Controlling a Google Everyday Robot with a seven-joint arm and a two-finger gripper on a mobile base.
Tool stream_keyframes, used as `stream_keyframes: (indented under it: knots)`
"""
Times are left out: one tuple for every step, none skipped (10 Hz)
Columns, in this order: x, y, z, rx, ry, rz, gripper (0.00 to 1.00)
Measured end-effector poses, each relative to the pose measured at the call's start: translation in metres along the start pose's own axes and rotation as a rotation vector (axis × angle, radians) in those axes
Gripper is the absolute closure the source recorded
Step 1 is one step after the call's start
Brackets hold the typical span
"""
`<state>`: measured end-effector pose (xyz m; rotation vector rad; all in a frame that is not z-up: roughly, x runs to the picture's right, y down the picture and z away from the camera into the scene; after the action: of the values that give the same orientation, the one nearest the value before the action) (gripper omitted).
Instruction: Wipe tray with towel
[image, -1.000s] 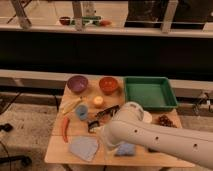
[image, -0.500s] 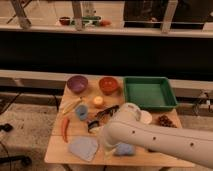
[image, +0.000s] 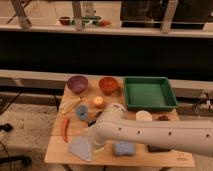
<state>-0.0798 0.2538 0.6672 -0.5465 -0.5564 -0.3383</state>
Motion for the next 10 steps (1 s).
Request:
stream_keyframes:
  knots:
    - [0.0, 0.0, 0.009, -0.005, -0.021, -0.008, 0.2]
    - [0.0, 0.0, 0.017, -0.009, -0.037, -0.015, 0.2]
    - [0.0, 0.001, 0.023, -0.013, -0.049, -0.019, 0.2]
    - [0.0, 0.002, 0.032, -0.019, -0.066, -0.028, 0.2]
    - [-0.002, 0.003, 0.04, -0.027, -0.078, -0.037, 0.2]
    - [-0.004, 0.002, 0.046, -0.035, -0.086, -0.045, 0.2]
    - [-0.003, 0.001, 0.054, -0.045, -0.093, -0.05, 0.2]
    - [-0.002, 0.001, 0.065, -0.061, -0.098, -0.055, 0.2]
    - [0.0, 0.0, 0.073, -0.076, -0.102, -0.057, 0.2]
    - [0.003, 0.0, 0.079, -0.087, -0.107, -0.053, 0.2]
